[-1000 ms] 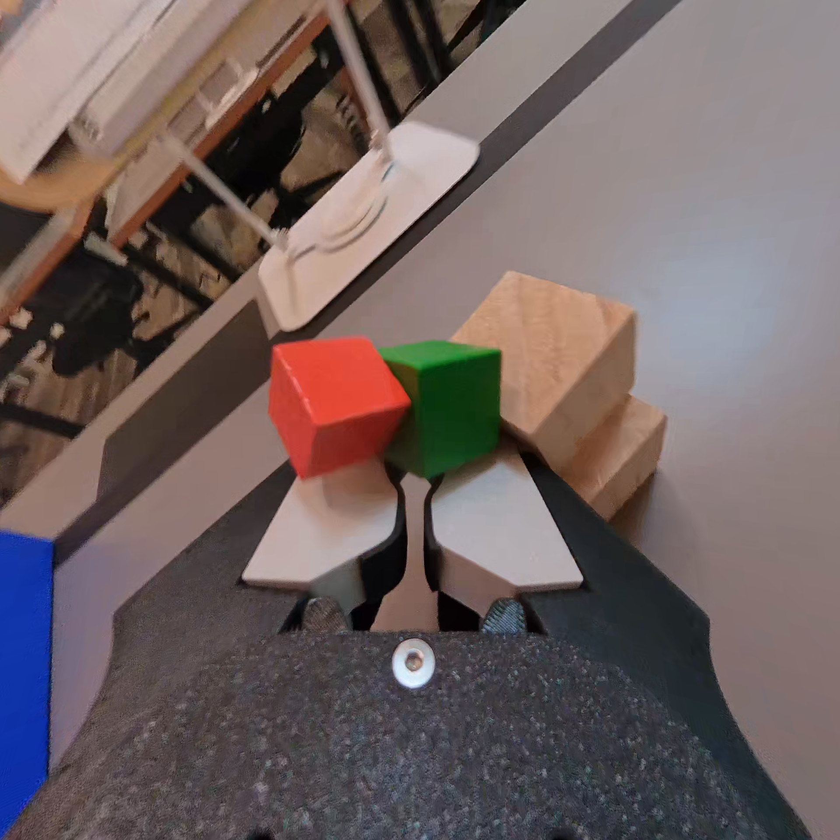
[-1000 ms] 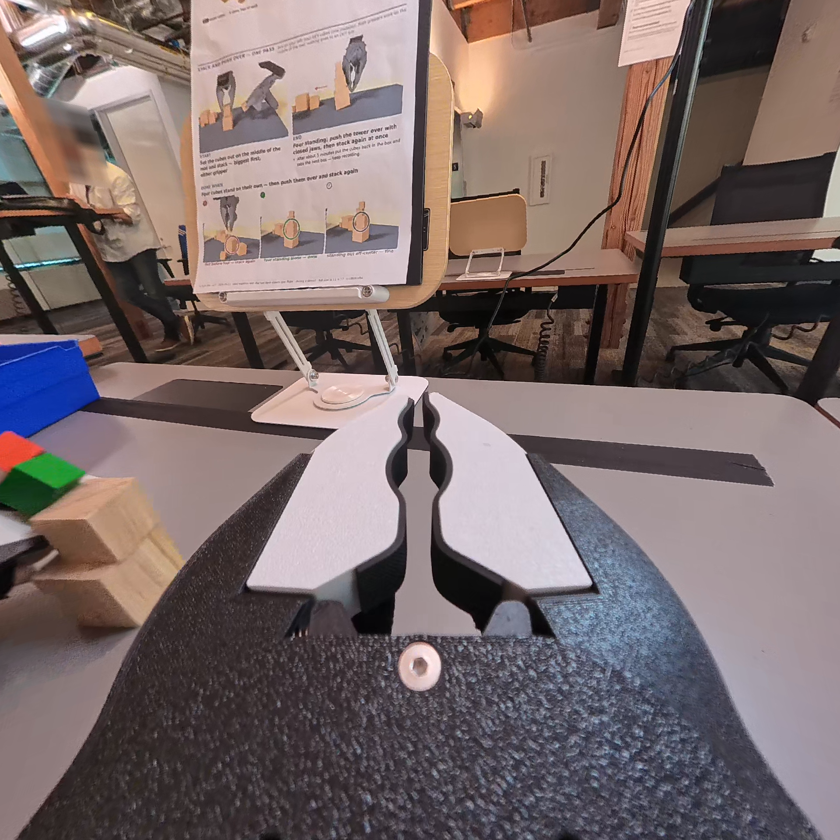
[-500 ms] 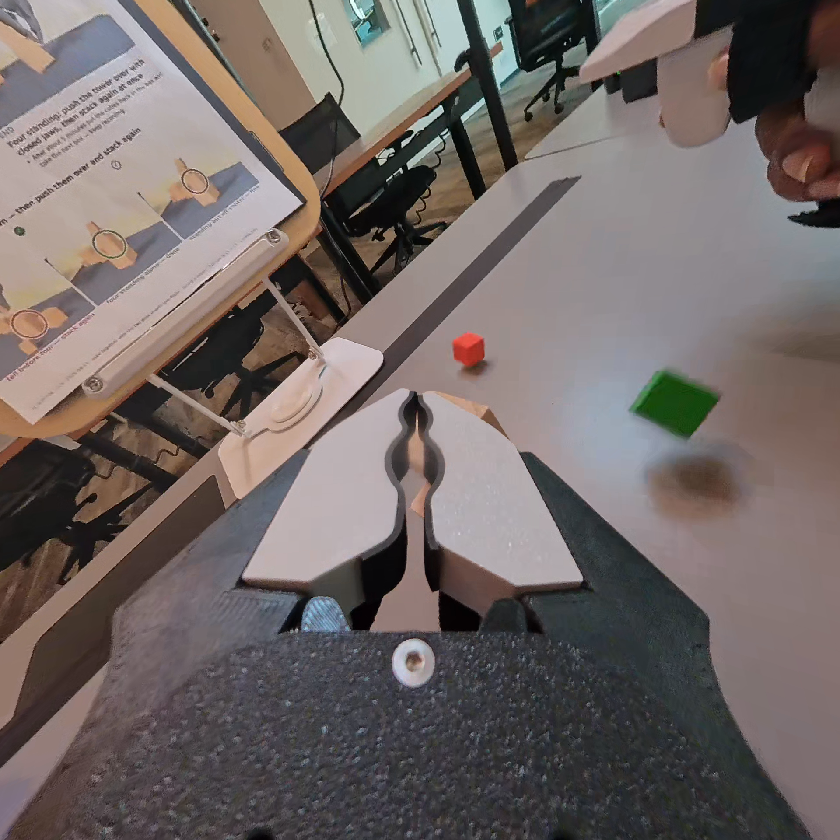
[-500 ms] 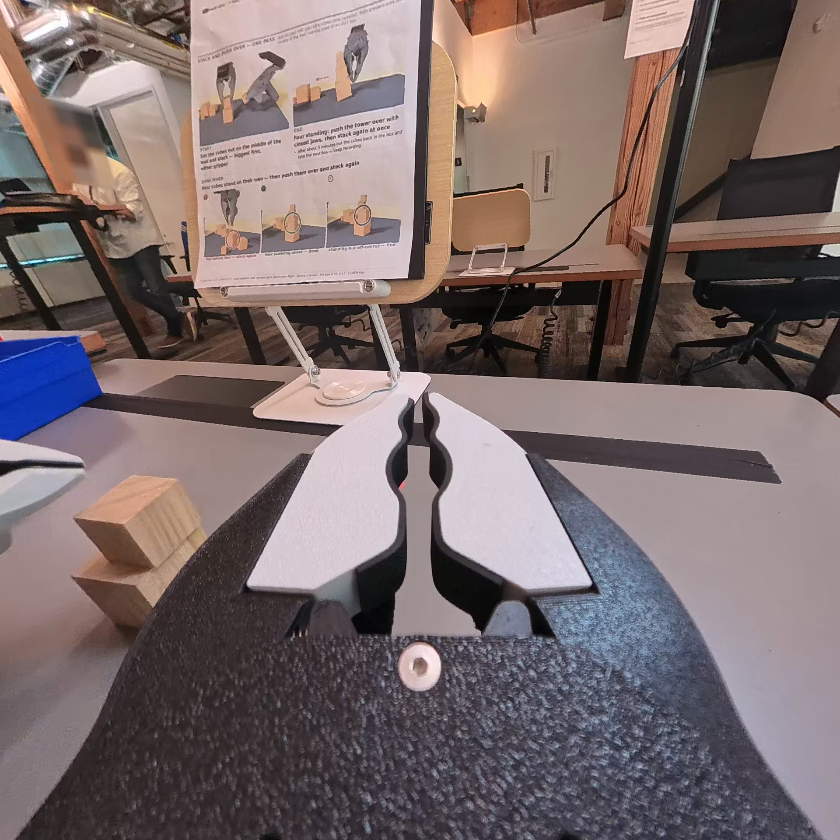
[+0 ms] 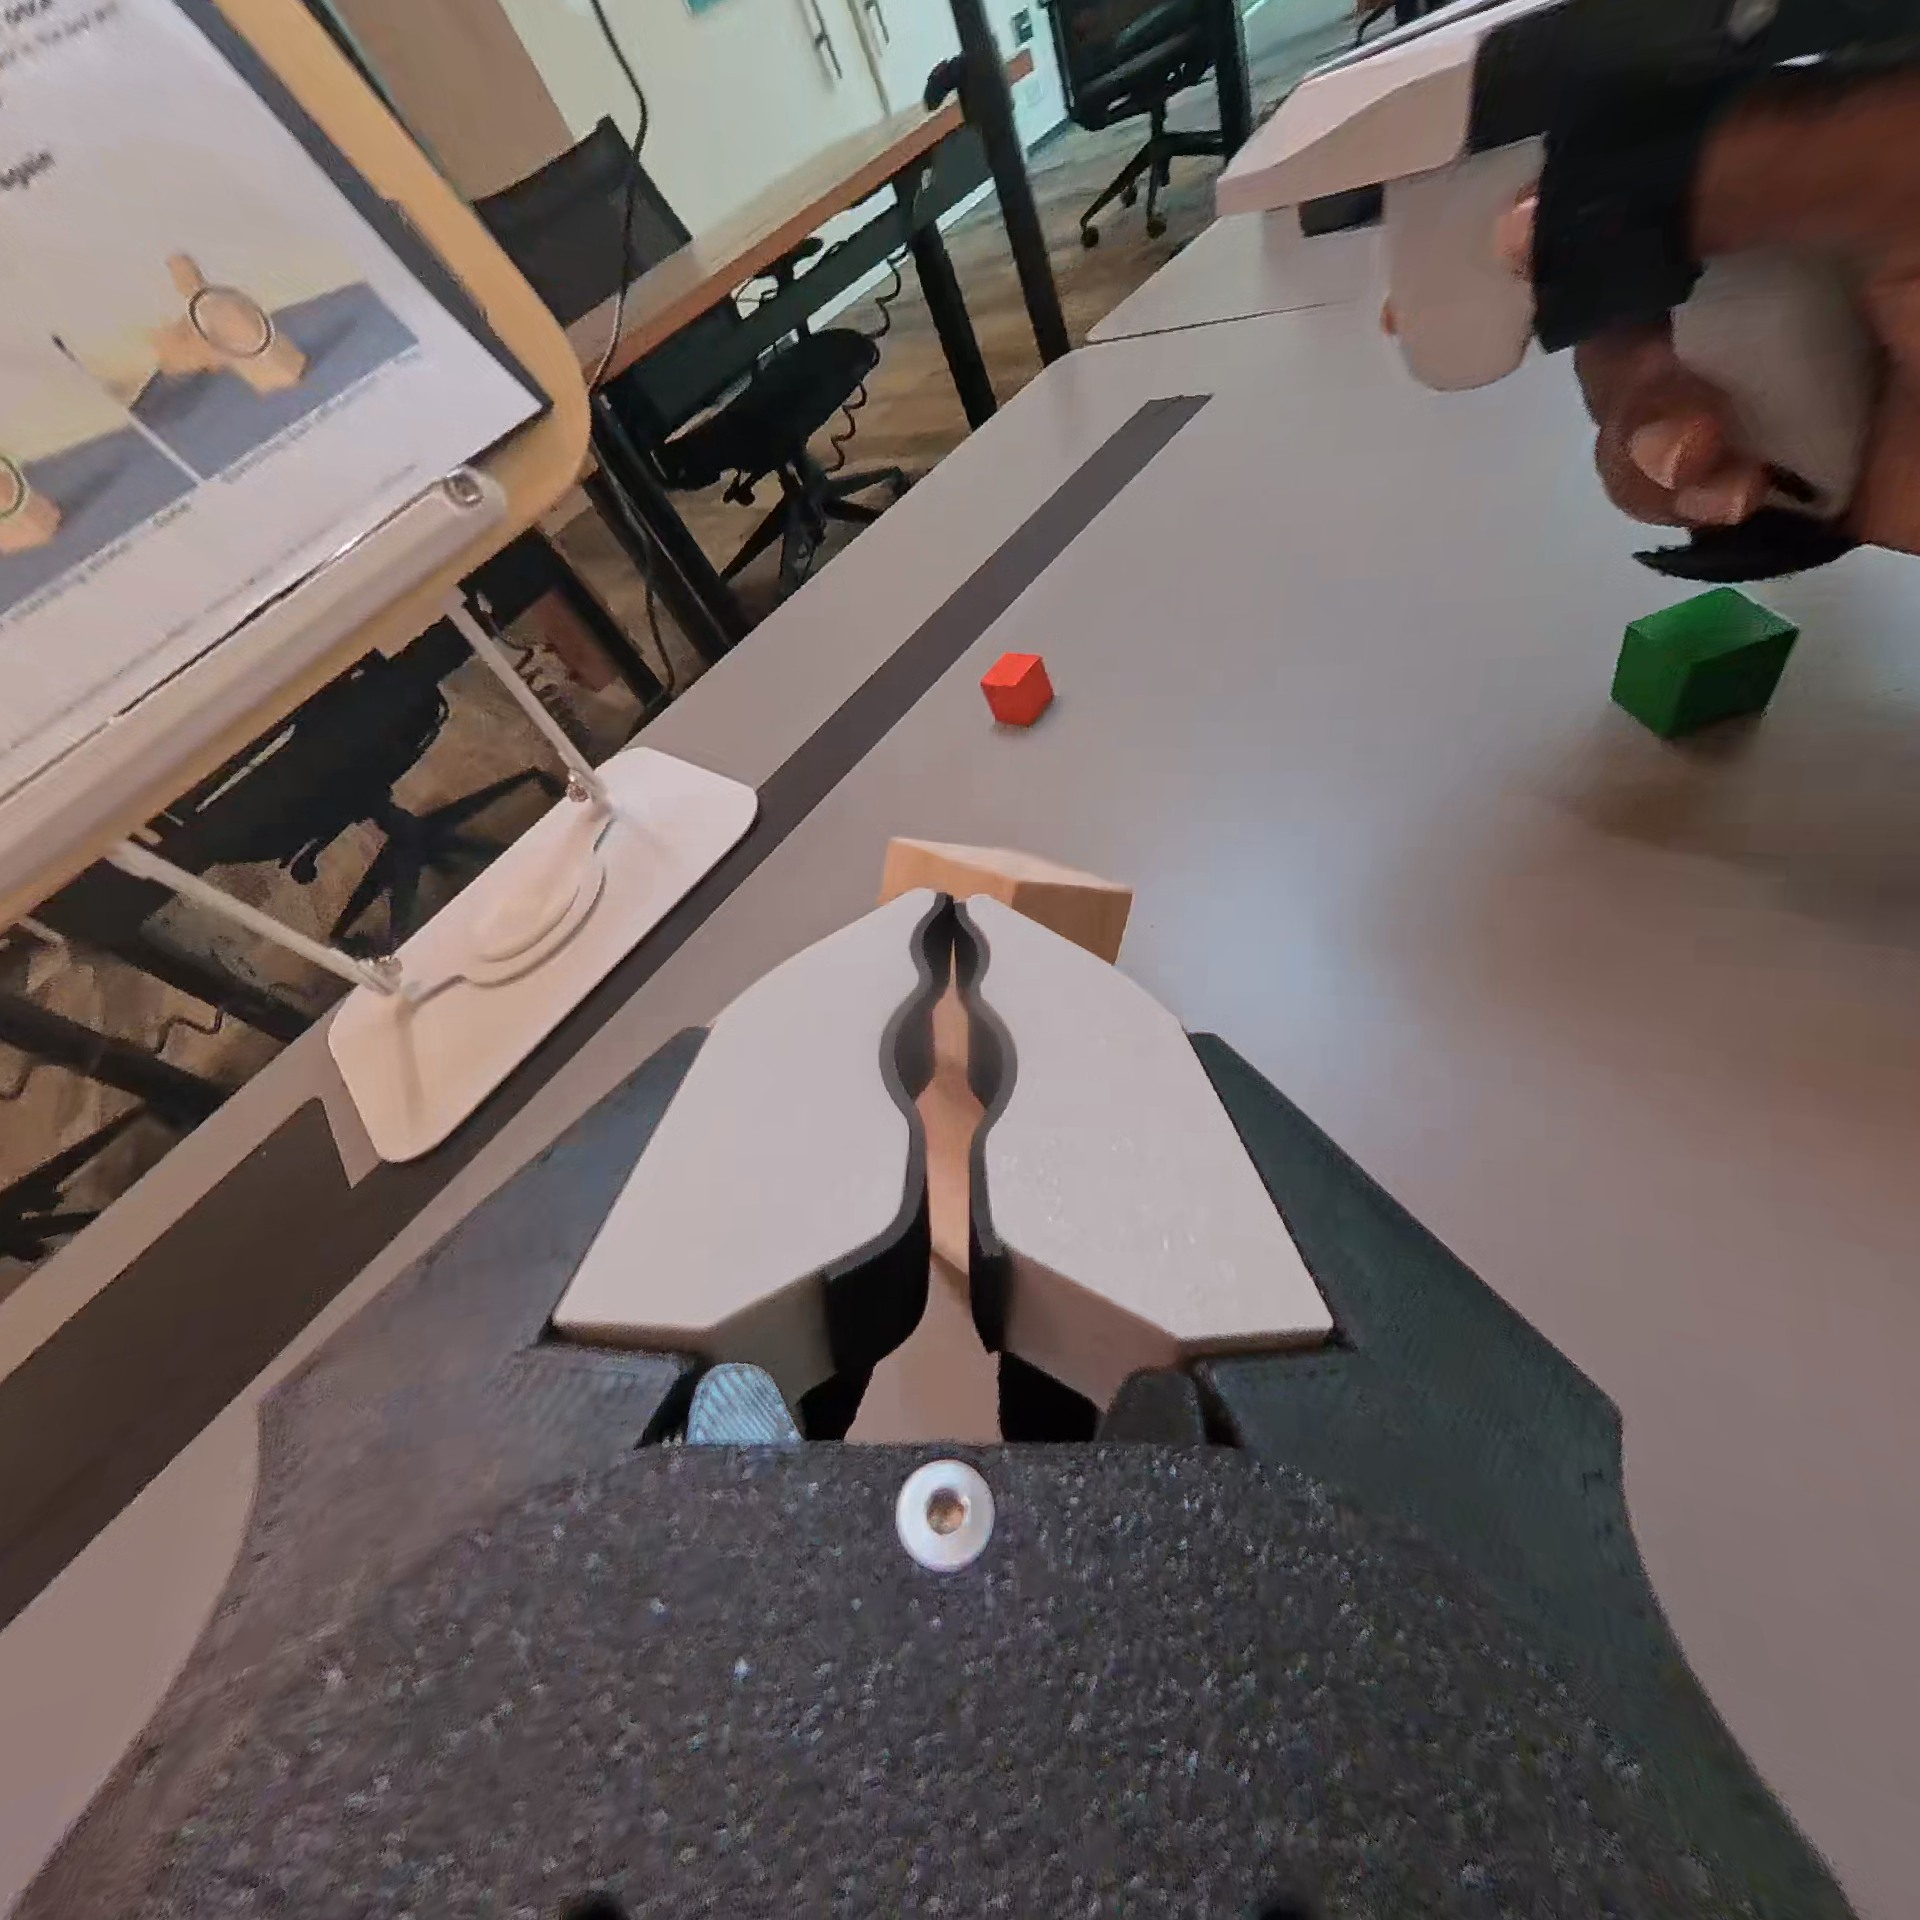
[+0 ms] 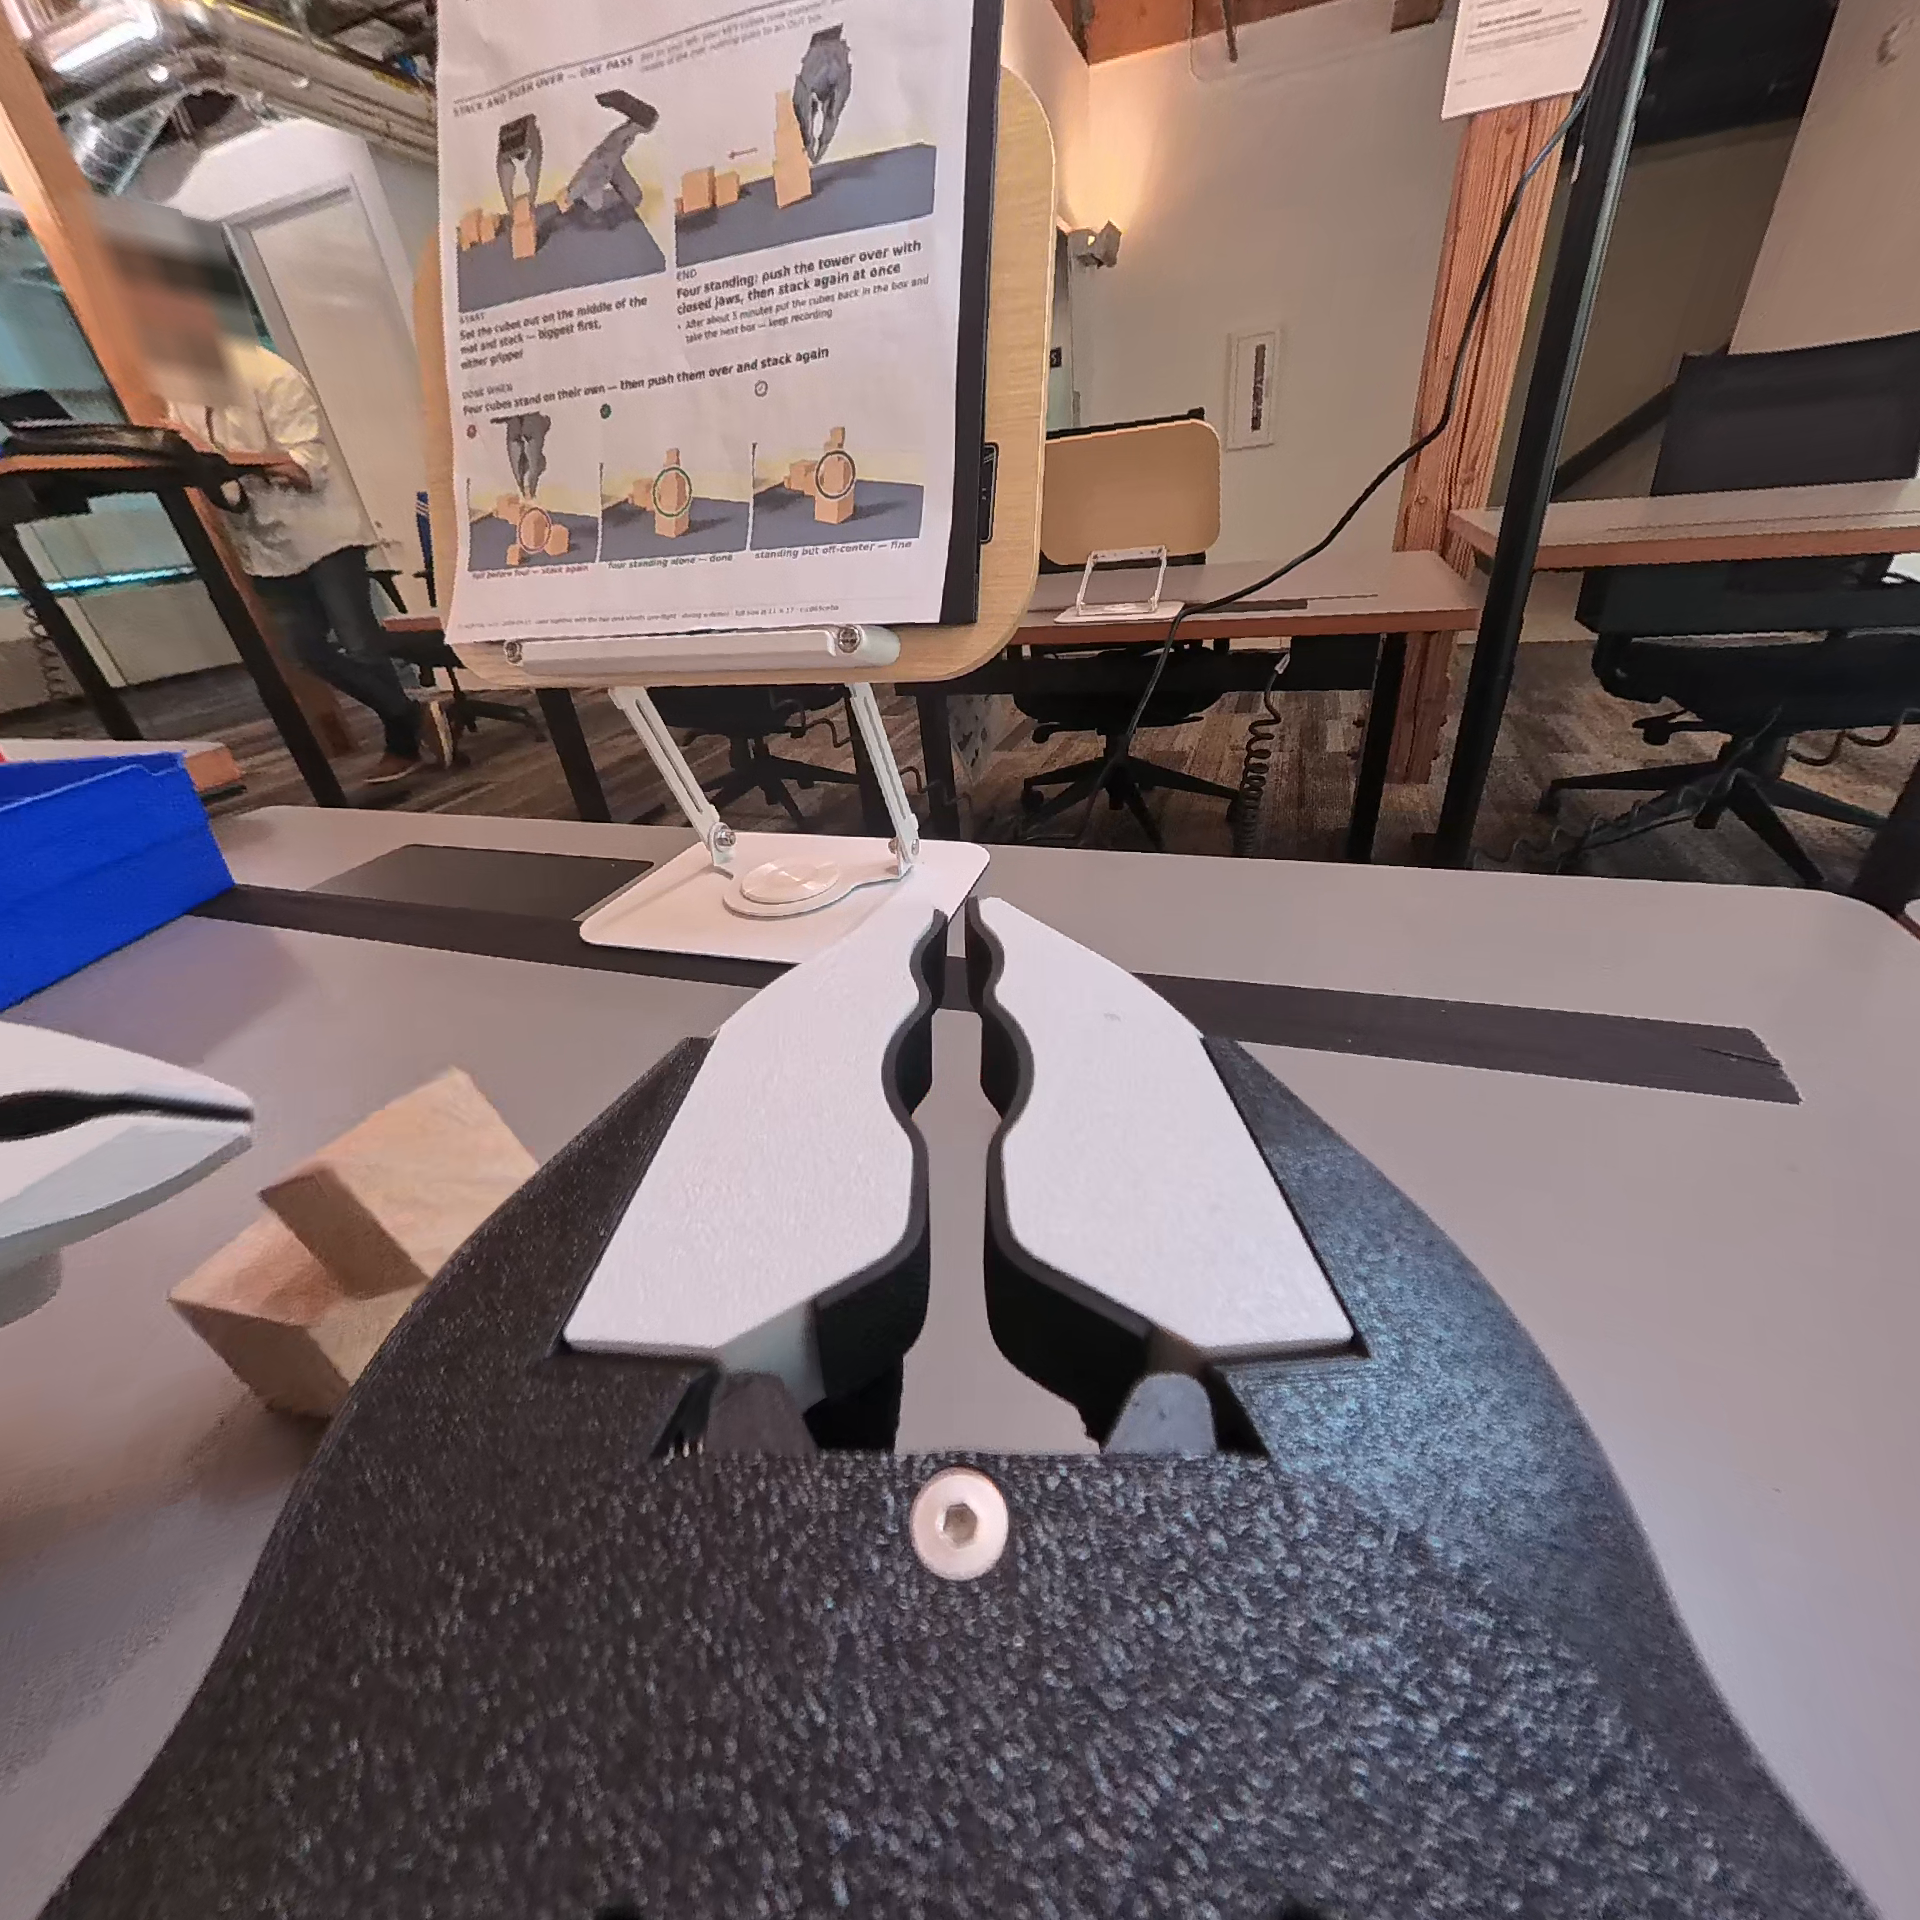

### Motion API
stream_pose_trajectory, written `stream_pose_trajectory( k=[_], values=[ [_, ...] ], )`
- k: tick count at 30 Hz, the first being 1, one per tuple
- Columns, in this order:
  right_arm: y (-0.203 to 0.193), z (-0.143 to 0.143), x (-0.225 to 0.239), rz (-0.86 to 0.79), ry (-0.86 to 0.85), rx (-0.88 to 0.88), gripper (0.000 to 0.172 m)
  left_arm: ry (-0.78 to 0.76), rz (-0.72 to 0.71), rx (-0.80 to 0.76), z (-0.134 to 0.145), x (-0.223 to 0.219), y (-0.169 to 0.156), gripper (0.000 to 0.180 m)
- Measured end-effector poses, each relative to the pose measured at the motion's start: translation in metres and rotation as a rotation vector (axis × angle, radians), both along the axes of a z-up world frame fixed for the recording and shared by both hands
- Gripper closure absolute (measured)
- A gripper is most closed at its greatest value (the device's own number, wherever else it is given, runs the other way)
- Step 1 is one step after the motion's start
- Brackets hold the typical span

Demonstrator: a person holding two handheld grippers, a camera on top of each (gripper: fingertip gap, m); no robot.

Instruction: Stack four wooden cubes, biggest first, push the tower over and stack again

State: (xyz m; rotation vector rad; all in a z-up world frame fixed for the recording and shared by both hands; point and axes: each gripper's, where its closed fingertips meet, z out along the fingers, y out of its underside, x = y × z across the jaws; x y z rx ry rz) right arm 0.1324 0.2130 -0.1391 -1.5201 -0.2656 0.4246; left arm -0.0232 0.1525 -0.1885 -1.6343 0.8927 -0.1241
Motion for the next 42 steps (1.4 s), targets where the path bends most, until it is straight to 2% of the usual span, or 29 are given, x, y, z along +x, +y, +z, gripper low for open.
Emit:
stream_pose_trajectory(
  k=[3,10,21,25,28,32,36,39,42],
  values=[
    [0.000,0.002,0.002,-0.003,0.010,0.004,0.169,-0.002,-0.012,0.016,0.000,-0.001,-0.003,0.180],
    [-0.001,0.002,0.000,0.006,0.007,0.005,0.169,-0.116,0.078,0.023,0.013,-0.030,0.005,0.180],
    [-0.002,-0.003,-0.006,0.028,-0.020,0.006,0.169,-0.503,0.324,0.052,0.029,-0.160,0.029,0.180],
    [-0.003,-0.004,-0.010,0.043,-0.039,0.013,0.169,-0.578,0.409,0.089,0.035,-0.197,0.032,0.180],
    [-0.004,-0.006,-0.014,0.066,-0.048,0.012,0.168,-0.585,0.441,0.095,0.033,-0.208,0.033,0.180],
    [-0.007,-0.013,-0.031,0.160,-0.072,-0.010,0.158,-0.555,0.429,0.108,0.033,-0.207,0.033,0.179],
    [-0.016,-0.027,-0.056,0.280,-0.163,-0.038,0.142,-0.566,0.315,0.061,0.031,-0.192,0.030,0.175],
    [-0.030,-0.036,-0.083,0.423,-0.219,-0.060,0.131,-0.582,0.279,0.056,0.033,-0.190,0.028,0.174],
    [-0.045,-0.041,-0.108,0.582,-0.268,-0.097,0.118,-0.570,0.310,0.080,0.035,-0.196,0.028,0.177]
  ],
)
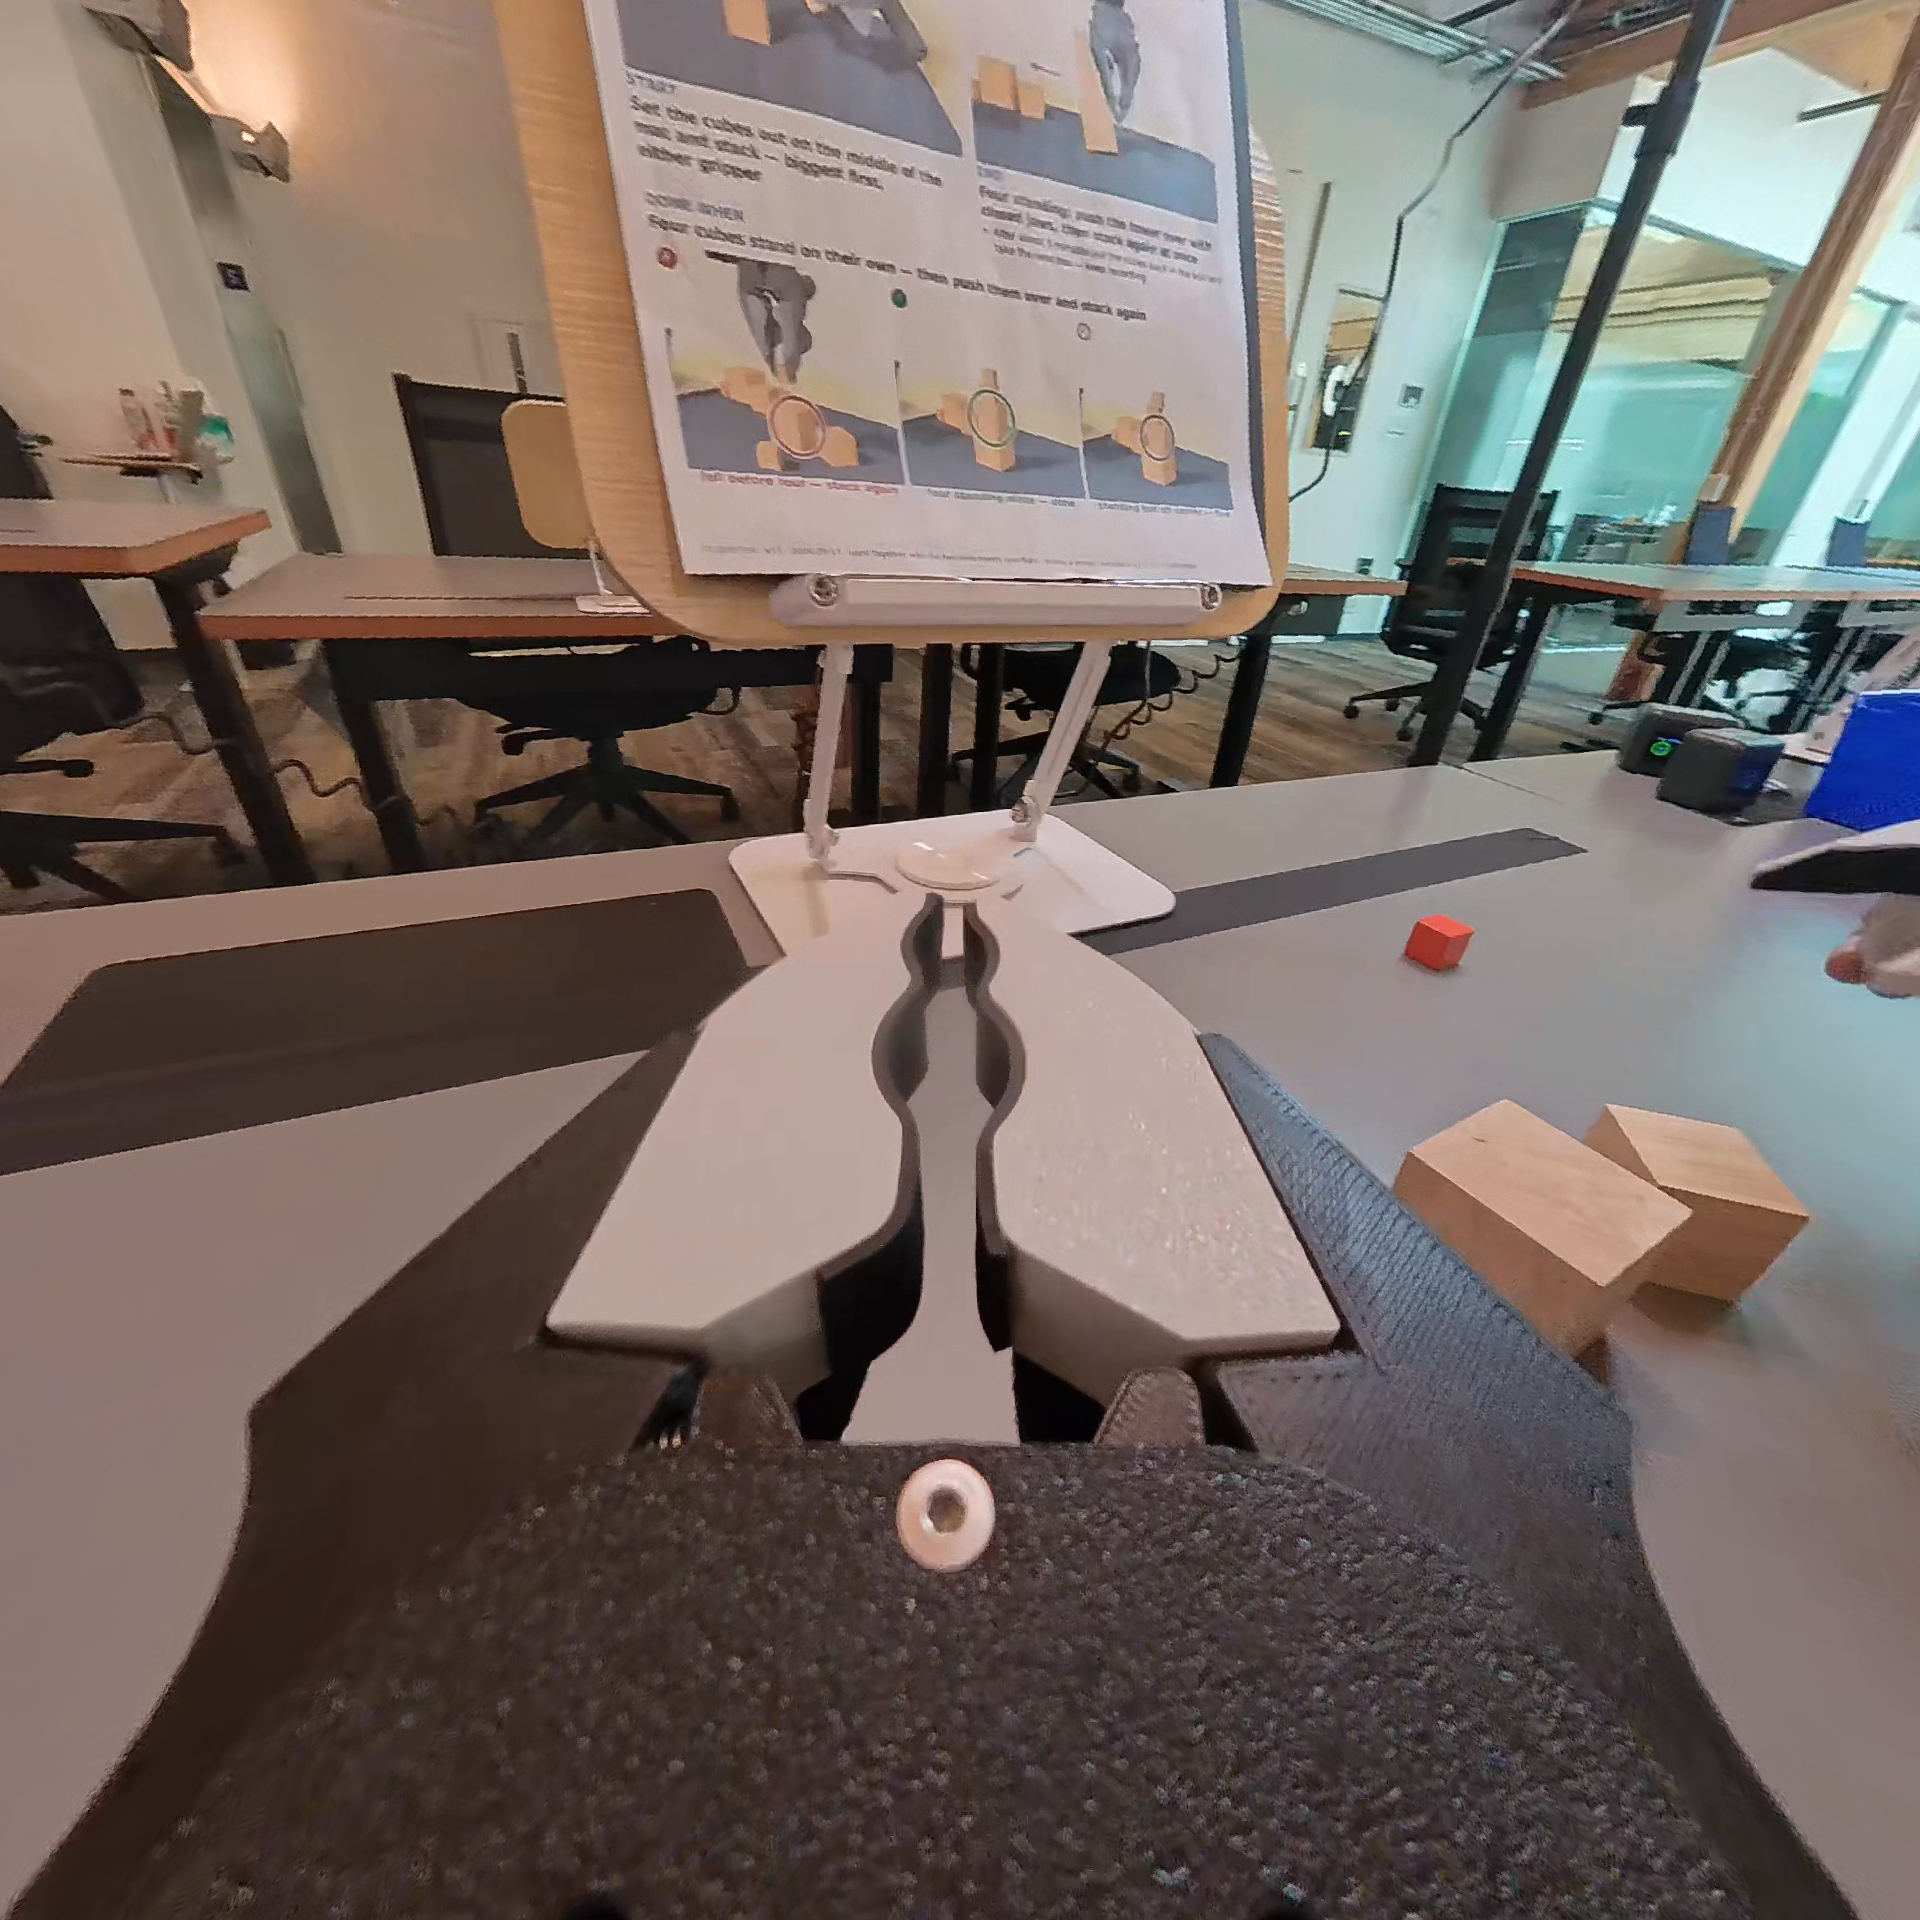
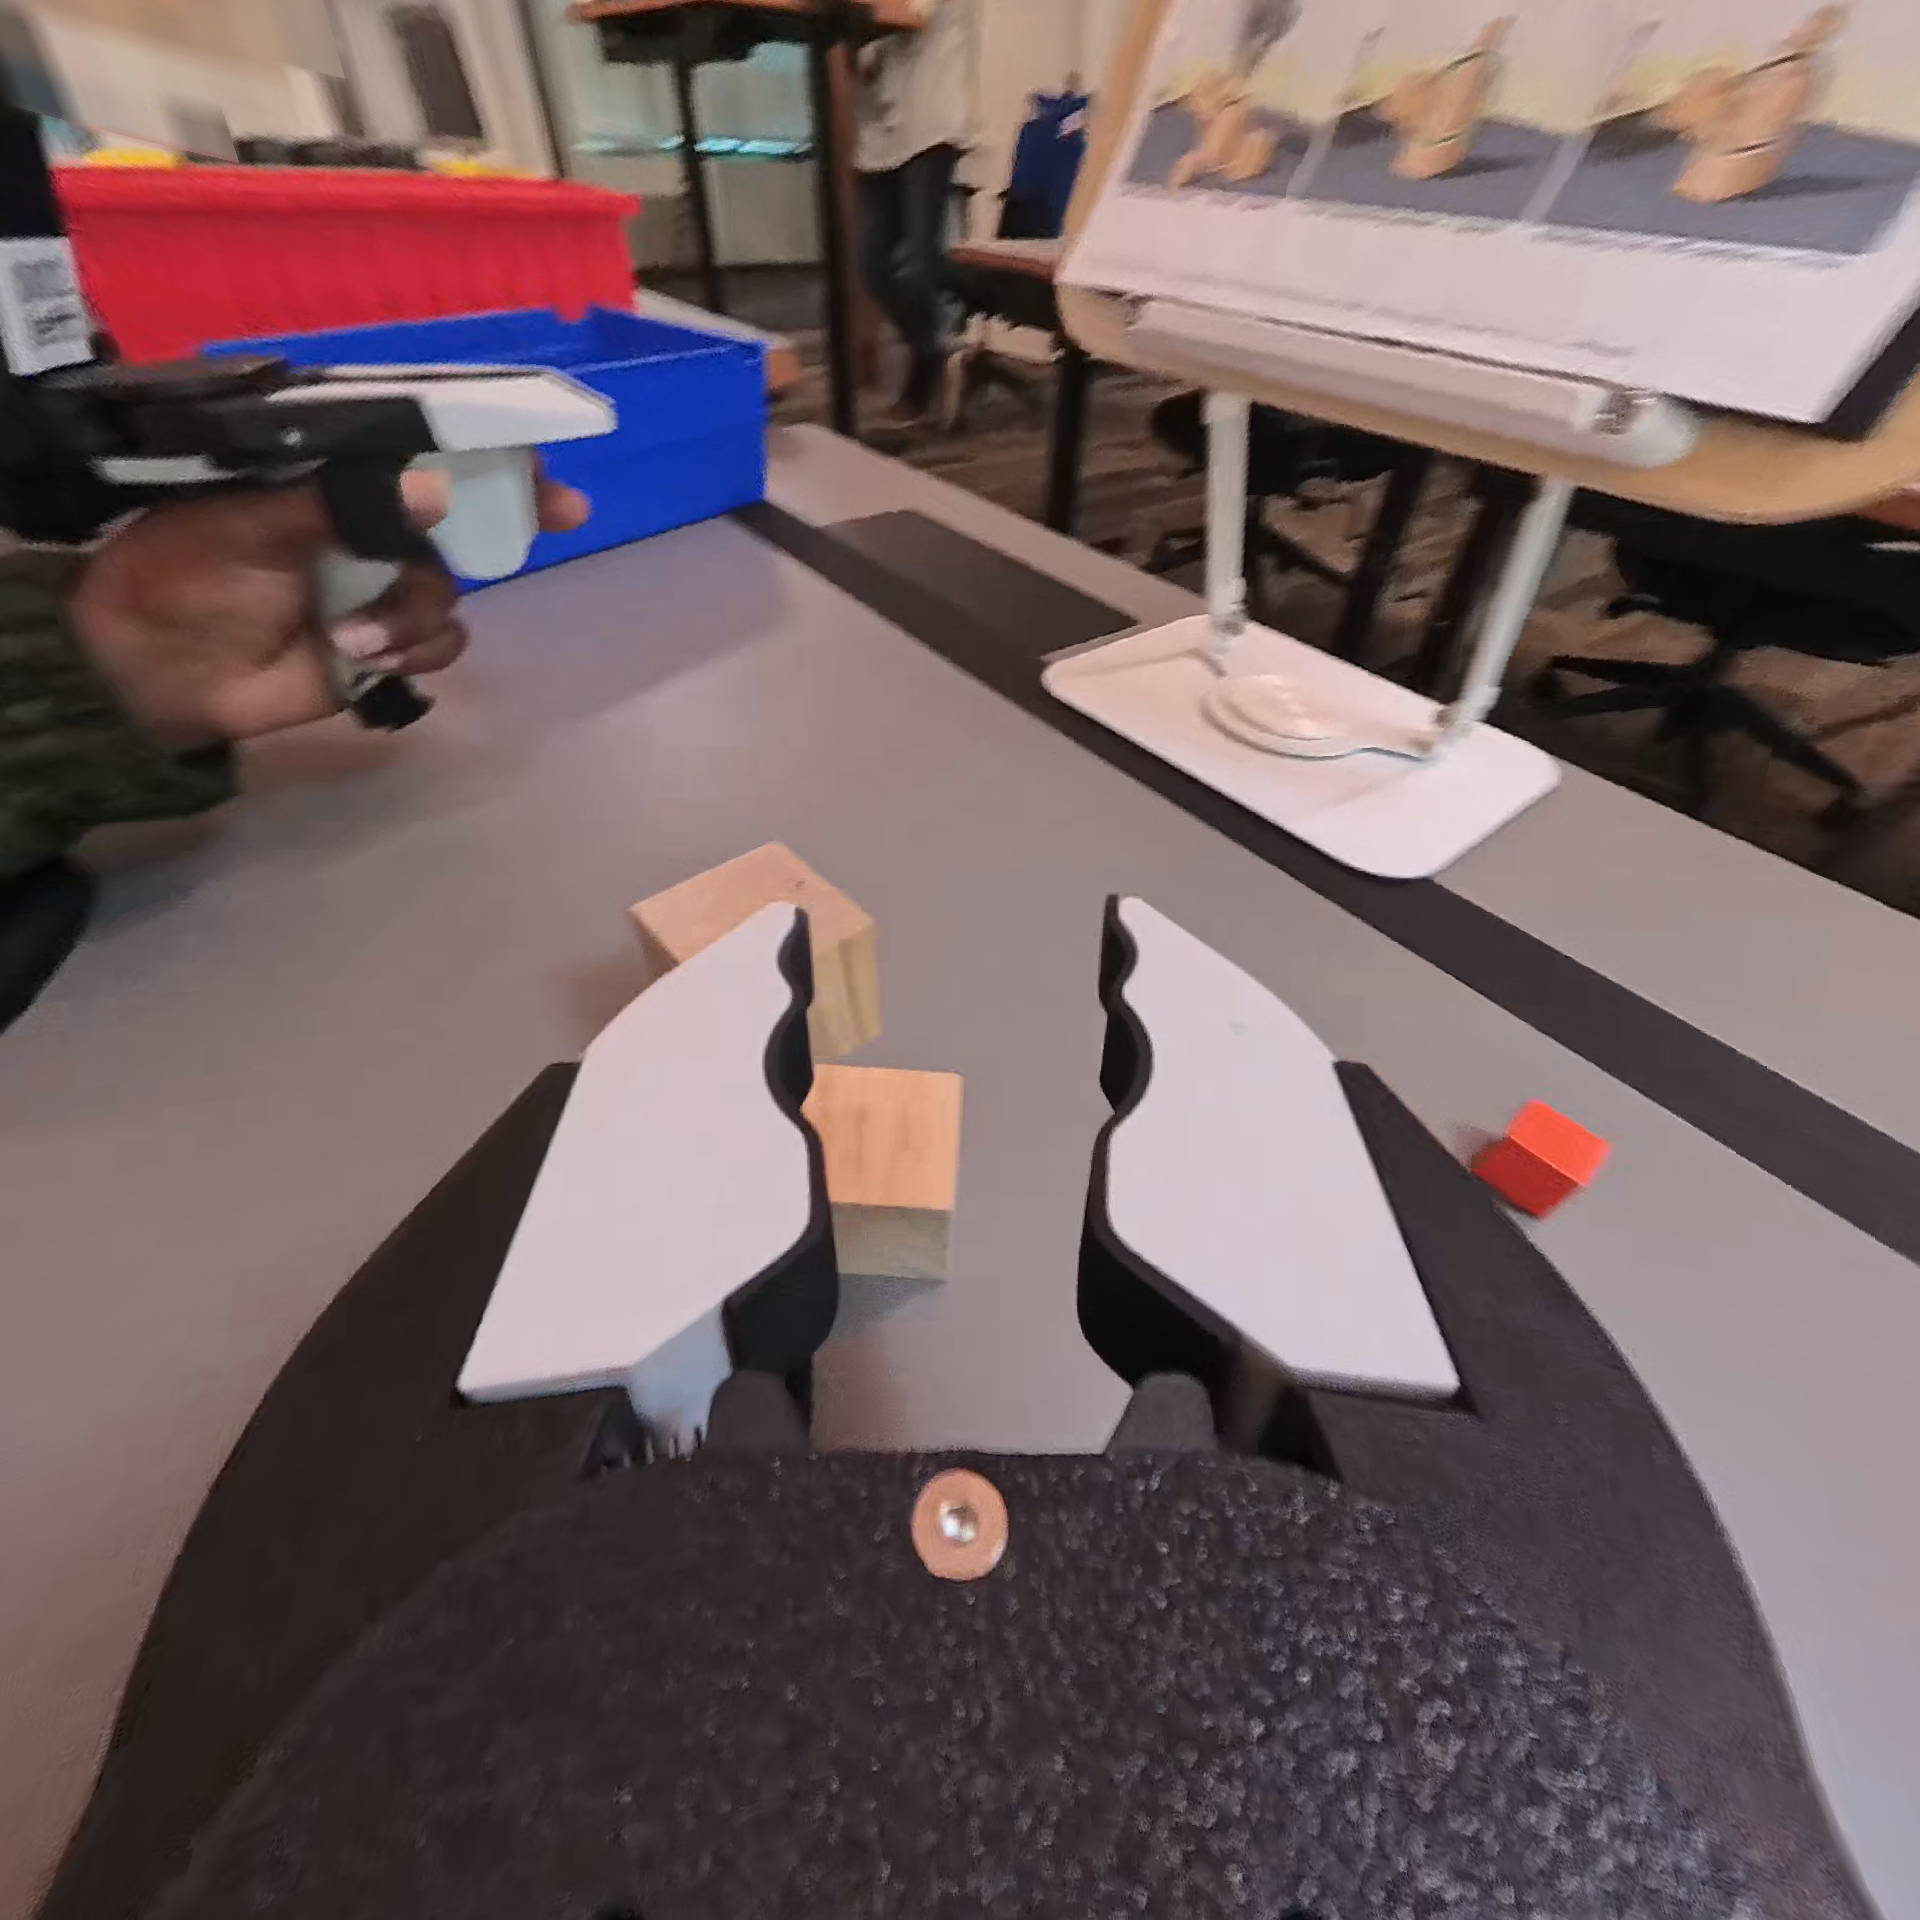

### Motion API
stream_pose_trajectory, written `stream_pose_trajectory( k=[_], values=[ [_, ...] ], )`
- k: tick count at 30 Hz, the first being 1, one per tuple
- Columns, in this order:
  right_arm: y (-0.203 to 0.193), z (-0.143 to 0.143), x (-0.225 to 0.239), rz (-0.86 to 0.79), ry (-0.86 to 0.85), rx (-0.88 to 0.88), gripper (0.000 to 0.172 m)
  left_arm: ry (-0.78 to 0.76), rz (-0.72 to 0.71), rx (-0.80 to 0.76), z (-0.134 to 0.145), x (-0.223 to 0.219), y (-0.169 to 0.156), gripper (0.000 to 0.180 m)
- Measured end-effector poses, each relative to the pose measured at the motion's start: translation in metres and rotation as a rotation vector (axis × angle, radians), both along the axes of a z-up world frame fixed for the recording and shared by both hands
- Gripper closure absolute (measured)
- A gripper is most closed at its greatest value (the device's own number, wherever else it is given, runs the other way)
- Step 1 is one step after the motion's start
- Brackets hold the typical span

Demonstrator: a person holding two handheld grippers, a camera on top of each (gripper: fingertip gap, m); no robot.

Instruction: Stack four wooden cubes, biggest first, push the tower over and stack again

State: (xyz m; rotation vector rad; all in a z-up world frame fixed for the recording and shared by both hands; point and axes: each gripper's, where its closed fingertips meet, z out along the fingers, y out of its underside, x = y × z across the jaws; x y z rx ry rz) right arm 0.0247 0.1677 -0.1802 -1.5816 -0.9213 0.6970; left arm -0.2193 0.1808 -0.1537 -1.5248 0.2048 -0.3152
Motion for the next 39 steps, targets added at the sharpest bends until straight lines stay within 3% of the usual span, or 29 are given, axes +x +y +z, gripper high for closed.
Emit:
stream_pose_trajectory(
  k=[7,15,26,28,30,39],
  values=[
    [-0.018,-0.002,-0.040,0.248,-0.213,-0.037,0.097,-0.006,0.056,0.031,0.003,-0.010,0.000,0.180],
    [-0.027,-0.027,-0.067,0.400,-0.418,-0.061,0.089,-0.059,-0.284,0.064,0.008,0.008,-0.017,0.180],
    [-0.022,-0.072,-0.086,0.492,-0.748,-0.075,0.089,-0.051,-0.466,0.046,0.002,0.023,-0.031,0.180],
    [-0.020,-0.083,-0.085,0.520,-0.789,-0.130,0.097,-0.051,-0.474,0.039,0.001,0.022,-0.031,0.180],
    [-0.018,-0.085,-0.088,0.535,-0.808,-0.120,0.111,-0.069,-0.484,0.038,0.001,0.021,-0.032,0.180],
    [-0.023,-0.048,-0.155,0.578,-0.684,-0.035,0.112,-0.055,-0.489,0.044,0.002,0.020,-0.033,0.180]
  ],
)
